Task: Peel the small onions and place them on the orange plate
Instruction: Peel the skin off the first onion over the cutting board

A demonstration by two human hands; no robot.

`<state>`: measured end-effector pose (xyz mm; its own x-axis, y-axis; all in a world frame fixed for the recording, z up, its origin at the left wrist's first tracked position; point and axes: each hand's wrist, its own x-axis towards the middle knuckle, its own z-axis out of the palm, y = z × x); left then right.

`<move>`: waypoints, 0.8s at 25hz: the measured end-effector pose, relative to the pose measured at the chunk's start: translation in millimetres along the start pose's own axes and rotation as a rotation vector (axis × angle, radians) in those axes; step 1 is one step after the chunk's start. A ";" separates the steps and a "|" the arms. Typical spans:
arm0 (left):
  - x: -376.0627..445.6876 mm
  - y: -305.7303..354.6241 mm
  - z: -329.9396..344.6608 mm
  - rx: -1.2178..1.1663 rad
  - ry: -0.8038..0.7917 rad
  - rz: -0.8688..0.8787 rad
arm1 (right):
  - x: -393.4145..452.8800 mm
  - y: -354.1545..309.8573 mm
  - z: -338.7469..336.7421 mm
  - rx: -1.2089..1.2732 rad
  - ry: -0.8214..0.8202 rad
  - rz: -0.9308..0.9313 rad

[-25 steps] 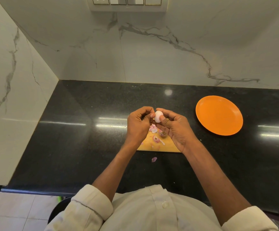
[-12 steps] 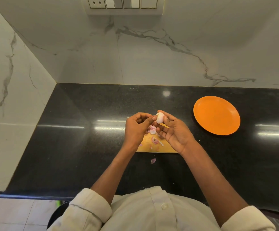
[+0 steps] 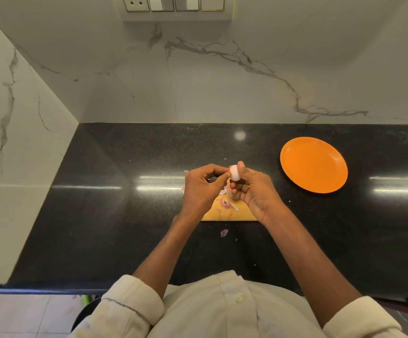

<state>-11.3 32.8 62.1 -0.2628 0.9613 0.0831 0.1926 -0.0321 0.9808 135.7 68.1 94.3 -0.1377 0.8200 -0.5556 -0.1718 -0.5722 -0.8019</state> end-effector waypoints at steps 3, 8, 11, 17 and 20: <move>0.9 7.5 5.3 0.042 0.014 -0.009 | -1.7 -3.1 -1.8 -0.115 -0.022 -0.096; 5.8 -10.7 4.8 -0.028 0.015 -0.144 | -5.4 2.7 -0.7 0.019 -0.085 -0.051; 4.8 -24.2 -1.0 -0.021 0.001 -0.190 | 1.0 10.2 -6.5 0.035 0.006 -0.029; 2.8 -40.2 0.4 0.121 -0.061 -0.225 | 6.1 20.5 -25.7 -0.119 0.232 -0.137; -2.7 -43.5 3.6 0.122 -0.046 -0.181 | 7.3 20.6 -39.9 -0.146 0.374 -0.173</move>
<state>-15.6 32.6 18.6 -0.2608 0.9598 -0.1034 0.2598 0.1729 0.9500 170.1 62.9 64.9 0.2487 0.8679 -0.4301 -0.0182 -0.4398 -0.8979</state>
